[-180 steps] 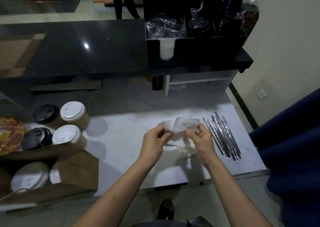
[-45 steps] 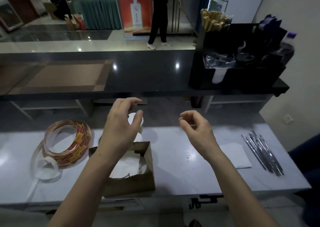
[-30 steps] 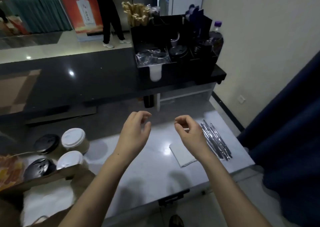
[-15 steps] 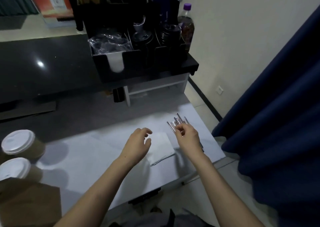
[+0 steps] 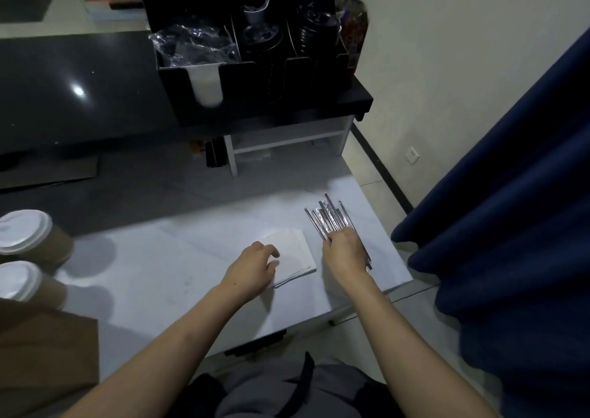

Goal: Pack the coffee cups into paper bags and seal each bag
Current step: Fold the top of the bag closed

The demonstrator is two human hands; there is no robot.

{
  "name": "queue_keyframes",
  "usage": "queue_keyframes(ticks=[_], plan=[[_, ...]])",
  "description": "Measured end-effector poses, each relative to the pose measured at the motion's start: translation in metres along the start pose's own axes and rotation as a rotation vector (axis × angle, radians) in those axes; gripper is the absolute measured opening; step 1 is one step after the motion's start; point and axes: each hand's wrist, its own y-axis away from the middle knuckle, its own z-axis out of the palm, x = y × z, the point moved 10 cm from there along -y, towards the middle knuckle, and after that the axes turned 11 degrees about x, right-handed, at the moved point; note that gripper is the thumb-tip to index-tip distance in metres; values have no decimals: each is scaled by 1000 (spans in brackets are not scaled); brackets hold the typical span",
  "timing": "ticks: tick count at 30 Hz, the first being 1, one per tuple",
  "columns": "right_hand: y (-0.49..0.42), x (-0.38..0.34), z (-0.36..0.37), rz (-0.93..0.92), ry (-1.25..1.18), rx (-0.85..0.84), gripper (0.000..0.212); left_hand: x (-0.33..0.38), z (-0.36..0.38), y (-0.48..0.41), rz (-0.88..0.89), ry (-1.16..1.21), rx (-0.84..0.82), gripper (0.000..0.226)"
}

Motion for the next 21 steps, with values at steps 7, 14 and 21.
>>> queue_keyframes(ticks=[7,14,21], plan=[[0,2,11,4,19,-13,20,-1,4,2,3,14,12,27],[-3,1,13,51,68,-65,16,-1,6,2,19,55,15,27],[-9,0,10,90,59,-143,12,-1,6,2,17,48,18,27]])
